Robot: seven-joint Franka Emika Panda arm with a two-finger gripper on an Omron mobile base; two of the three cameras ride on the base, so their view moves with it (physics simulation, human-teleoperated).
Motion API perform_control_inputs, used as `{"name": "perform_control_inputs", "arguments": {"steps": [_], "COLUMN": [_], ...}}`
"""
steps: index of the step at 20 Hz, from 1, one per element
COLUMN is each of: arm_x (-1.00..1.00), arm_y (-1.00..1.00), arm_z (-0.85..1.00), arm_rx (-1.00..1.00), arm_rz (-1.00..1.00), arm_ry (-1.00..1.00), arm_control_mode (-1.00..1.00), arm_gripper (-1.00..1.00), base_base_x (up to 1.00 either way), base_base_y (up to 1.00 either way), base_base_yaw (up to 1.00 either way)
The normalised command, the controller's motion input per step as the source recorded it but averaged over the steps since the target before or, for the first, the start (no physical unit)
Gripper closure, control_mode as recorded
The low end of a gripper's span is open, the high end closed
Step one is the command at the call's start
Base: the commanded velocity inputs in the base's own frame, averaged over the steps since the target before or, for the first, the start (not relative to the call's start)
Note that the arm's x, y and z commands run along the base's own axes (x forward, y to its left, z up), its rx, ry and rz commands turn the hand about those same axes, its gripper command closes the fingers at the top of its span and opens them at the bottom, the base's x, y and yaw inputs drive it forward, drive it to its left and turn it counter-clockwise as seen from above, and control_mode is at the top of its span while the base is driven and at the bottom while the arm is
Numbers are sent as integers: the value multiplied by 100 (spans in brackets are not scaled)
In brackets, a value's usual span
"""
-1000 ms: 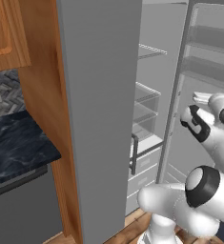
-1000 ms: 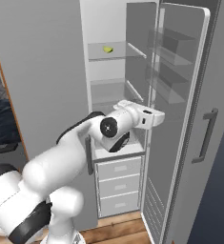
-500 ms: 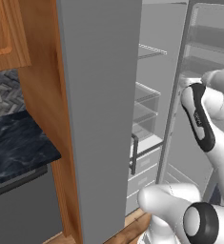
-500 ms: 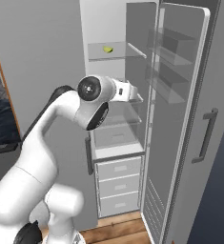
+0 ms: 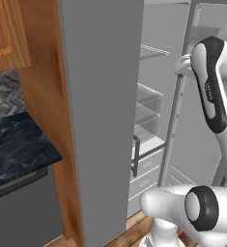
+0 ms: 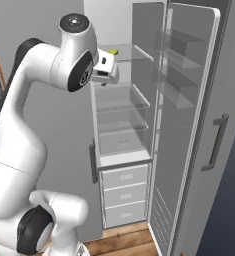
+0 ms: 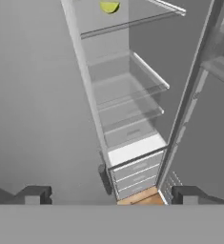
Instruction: There is a bowl on the dining counter. Grab a lemon wedge from the fridge and place it in the bowl. Then get the liquor bottle and glass cup from the cabinet and place them next to the bowl.
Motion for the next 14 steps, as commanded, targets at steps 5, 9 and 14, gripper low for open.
{"name": "perform_control_inputs", "arguments": {"steps": [5, 9, 14], "arm_x": [-100, -100, -76], "arm_y": [44, 33, 15], "arm_z": [-20, -43, -36], "arm_rx": [0, 0, 0], "arm_rz": [1, 0, 0], "arm_ry": [7, 0, 0], "arm_control_mode": [-100, -100, -100], "arm_gripper": [-100, -100, -100], "base_base_x": [0, 0, 0], "base_base_y": [0, 0, 0], "base_base_yaw": [0, 0, 0]}}
